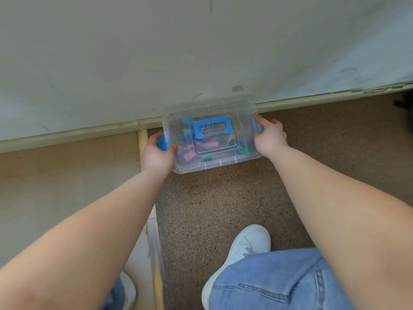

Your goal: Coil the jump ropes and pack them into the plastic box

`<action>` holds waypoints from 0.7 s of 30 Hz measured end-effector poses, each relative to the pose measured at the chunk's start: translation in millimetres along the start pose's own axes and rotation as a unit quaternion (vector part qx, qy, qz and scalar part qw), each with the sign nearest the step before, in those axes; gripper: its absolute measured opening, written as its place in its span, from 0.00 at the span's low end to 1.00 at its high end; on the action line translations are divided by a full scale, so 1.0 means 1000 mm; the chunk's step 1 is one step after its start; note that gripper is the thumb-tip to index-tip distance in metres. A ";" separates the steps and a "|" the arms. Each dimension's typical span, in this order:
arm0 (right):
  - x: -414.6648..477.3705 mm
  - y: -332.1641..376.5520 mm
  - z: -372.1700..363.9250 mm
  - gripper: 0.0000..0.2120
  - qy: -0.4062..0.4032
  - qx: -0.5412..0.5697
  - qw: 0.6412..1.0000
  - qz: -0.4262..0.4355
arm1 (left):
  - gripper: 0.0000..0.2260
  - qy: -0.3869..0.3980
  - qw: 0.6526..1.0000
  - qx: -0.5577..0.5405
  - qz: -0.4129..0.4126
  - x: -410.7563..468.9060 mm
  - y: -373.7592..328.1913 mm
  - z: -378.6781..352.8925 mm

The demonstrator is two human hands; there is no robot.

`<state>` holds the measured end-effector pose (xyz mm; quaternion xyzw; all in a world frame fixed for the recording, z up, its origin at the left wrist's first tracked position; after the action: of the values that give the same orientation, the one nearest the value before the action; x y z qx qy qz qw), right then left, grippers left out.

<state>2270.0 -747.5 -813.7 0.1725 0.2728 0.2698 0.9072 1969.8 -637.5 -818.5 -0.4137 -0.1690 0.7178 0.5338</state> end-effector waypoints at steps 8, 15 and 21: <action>-0.015 0.000 0.002 0.29 -0.043 0.125 0.990 -0.040 | 0.24 0.003 0.997 0.073 -0.030 0.003 -0.001 0.008; -0.019 0.001 -0.002 0.27 -0.061 0.100 0.992 -0.046 | 0.19 -0.019 0.983 0.164 -0.082 -0.007 -0.013 0.003; -0.029 0.018 0.006 0.22 -0.053 -0.067 0.996 0.010 | 0.19 0.056 0.974 0.192 -0.110 -0.008 -0.018 0.010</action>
<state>2246.3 -750.9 -789.2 0.1278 0.2038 0.2875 0.9271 1973.9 -635.8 -797.1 -0.3216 -0.0427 0.6496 0.6876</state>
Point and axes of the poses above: each hand's wrist, its own x-axis towards the middle knuckle, its own z-axis out of the back of the hand, y = z × x, the point moved 5 cm from there along x, towards the middle knuckle, and after that the axes turned 5 degrees about -y, right-handed, at the moved point
